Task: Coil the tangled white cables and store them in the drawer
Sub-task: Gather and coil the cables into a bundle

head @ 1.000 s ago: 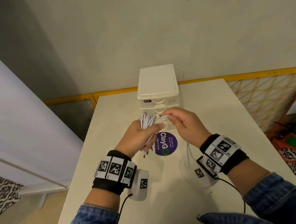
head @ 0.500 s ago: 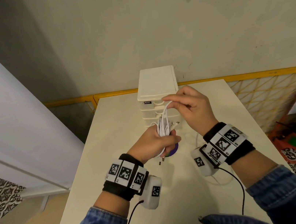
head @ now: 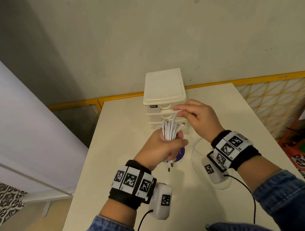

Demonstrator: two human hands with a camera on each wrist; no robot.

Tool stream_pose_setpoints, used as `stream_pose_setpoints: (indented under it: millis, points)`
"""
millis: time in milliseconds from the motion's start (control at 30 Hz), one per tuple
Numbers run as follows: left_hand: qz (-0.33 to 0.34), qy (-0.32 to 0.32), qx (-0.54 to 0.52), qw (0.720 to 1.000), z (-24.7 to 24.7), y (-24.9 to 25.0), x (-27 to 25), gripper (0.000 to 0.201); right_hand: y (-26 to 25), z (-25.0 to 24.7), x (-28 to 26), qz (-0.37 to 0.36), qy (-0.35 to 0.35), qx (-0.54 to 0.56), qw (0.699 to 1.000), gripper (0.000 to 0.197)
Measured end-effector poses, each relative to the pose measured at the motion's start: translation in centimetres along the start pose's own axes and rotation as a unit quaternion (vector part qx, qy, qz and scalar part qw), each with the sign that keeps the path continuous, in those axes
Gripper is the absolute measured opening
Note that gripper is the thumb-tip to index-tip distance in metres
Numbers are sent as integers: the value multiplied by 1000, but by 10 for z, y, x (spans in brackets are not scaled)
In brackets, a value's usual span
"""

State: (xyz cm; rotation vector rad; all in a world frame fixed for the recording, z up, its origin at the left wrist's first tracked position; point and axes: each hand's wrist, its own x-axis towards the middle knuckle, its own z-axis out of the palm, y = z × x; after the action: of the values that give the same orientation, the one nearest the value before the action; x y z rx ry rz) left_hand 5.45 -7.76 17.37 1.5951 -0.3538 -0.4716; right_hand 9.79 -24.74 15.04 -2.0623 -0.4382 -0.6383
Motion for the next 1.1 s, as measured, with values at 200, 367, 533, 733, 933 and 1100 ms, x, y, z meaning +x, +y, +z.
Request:
stream_pose_setpoints:
  millis: [200, 367, 533, 733, 933, 1100]
  points:
    - [55, -17, -145, 988, 2, 12, 1, 10, 19, 15, -19, 67, -67, 15, 995, 38]
    - [116, -11, -275, 954, -6, 26, 3, 8, 21, 44, -46, 138, -141, -2, 980, 27]
    - [170, 142, -320, 921, -27, 35, 18, 27, 16, 63, -90, 217, -240, 106, 940, 18]
    - [211, 363, -109, 901, -54, 23, 26, 14, 4, 56, -99, 239, -247, 136, 929, 27]
    - [187, 424, 55, 885, -65, -6, 33, 41, -20, 42, -81, 146, -235, 79, 958, 26]
    - [137, 329, 286, 889, -61, -22, 31, 68, -36, 39, -71, 73, -202, 91, 972, 26]
